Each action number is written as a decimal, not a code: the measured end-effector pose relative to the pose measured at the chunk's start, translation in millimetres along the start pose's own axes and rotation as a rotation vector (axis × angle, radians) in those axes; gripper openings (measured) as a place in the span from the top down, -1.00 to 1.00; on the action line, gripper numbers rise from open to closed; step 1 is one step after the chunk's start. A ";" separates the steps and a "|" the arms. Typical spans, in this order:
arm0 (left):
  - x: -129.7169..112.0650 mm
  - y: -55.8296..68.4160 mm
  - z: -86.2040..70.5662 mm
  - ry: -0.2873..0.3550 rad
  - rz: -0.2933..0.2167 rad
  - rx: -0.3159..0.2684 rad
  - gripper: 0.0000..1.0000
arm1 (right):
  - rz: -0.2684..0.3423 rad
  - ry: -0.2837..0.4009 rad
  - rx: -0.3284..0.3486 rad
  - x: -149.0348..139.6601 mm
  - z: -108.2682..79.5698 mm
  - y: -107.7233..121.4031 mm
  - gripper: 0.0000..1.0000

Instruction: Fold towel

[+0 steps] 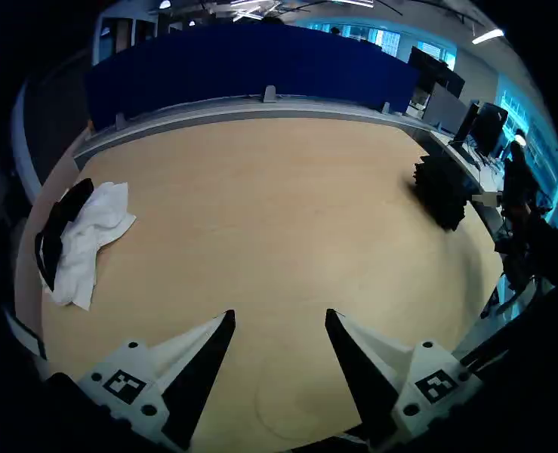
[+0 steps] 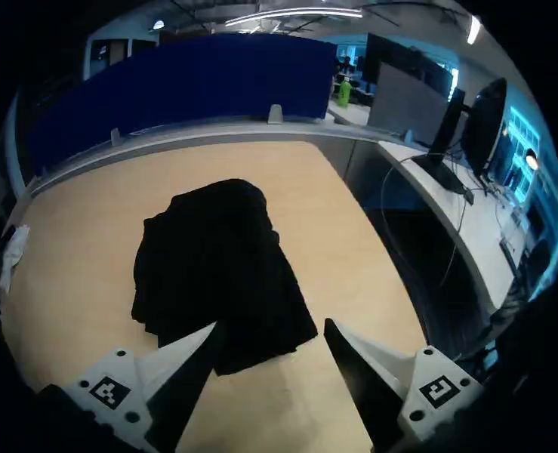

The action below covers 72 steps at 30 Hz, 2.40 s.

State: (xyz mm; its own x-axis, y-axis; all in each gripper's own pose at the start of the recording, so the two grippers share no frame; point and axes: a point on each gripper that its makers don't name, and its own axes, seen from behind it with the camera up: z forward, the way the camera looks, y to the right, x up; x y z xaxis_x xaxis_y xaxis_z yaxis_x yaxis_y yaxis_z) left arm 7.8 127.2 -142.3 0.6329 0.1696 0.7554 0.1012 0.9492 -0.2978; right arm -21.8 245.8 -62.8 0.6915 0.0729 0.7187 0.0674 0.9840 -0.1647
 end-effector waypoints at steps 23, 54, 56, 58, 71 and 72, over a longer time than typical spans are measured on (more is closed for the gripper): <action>-2.2 -7.4 -0.7 0.000 -0.020 0.013 -0.77 | -0.108 0.049 0.117 39.7 22.5 -79.5 -1.00; -8.5 -13.1 -4.4 -0.005 -0.026 0.021 -0.77 | -0.150 0.000 0.130 6.4 44.8 -93.2 -1.00; -7.1 -13.0 -5.2 -0.004 -0.026 0.023 -0.77 | -0.152 0.018 0.134 15.6 38.4 -94.1 -1.00; -6.0 -12.7 -5.6 -0.003 -0.028 0.023 -0.76 | -0.153 0.039 0.134 27.3 33.6 -93.4 -1.00; -3.8 -13.3 -6.2 -0.006 -0.038 0.035 -0.77 | -0.123 0.103 0.138 96.4 51.8 -82.9 -1.00; -3.7 -13.2 -5.9 -0.006 -0.038 0.036 -0.76 | -0.123 0.102 0.140 99.2 55.0 -83.0 -1.00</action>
State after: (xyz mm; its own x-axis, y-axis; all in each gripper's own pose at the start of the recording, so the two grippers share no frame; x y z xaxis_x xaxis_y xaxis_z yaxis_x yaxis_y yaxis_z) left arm 8.7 112.6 -144.5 0.6244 0.1345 0.7695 0.0977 0.9639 -0.2478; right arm 1.6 180.3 59.3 0.7540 -0.0592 0.6542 0.0602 0.9980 0.0209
